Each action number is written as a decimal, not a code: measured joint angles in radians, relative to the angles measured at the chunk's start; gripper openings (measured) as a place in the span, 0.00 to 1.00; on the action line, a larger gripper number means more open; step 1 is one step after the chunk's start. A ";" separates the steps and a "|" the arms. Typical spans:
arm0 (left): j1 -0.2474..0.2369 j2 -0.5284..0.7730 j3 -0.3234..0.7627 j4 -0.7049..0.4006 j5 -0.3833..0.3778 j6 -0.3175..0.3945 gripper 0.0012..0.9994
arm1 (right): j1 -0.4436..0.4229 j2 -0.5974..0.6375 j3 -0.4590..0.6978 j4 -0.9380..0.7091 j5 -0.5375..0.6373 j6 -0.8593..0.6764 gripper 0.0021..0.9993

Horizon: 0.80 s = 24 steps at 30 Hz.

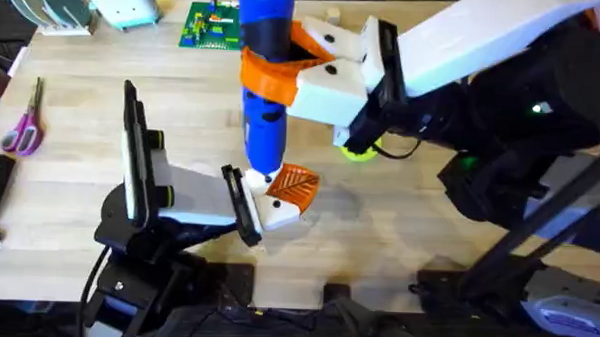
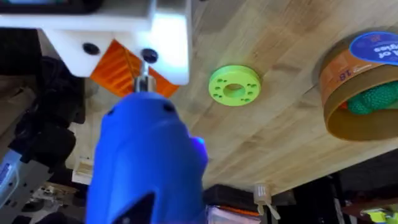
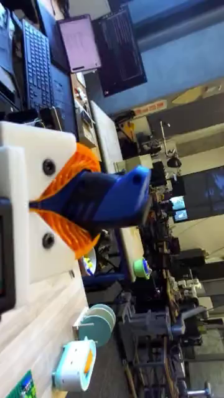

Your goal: Pick up the gripper from the table and insert it into the empty holder that is missing its gripper. Then pick up a screw, insert it into the mounting hole, and use the screwdriver to tighten it. Finally, clean up the table by picking up the vegetable and placing it into the bucket.

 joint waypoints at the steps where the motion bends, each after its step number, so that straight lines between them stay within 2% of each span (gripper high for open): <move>1: 0.000 0.000 0.000 0.000 0.000 0.000 0.01 | 0.000 0.000 0.000 0.000 -0.002 0.000 0.02; 14: 0.000 0.000 0.000 -0.001 0.001 0.000 0.01 | -0.002 0.000 0.000 -0.072 0.003 -0.004 0.02; 24: 0.000 0.000 0.000 0.000 0.000 0.000 0.01 | -0.004 0.000 0.000 -0.030 -0.004 -0.020 0.02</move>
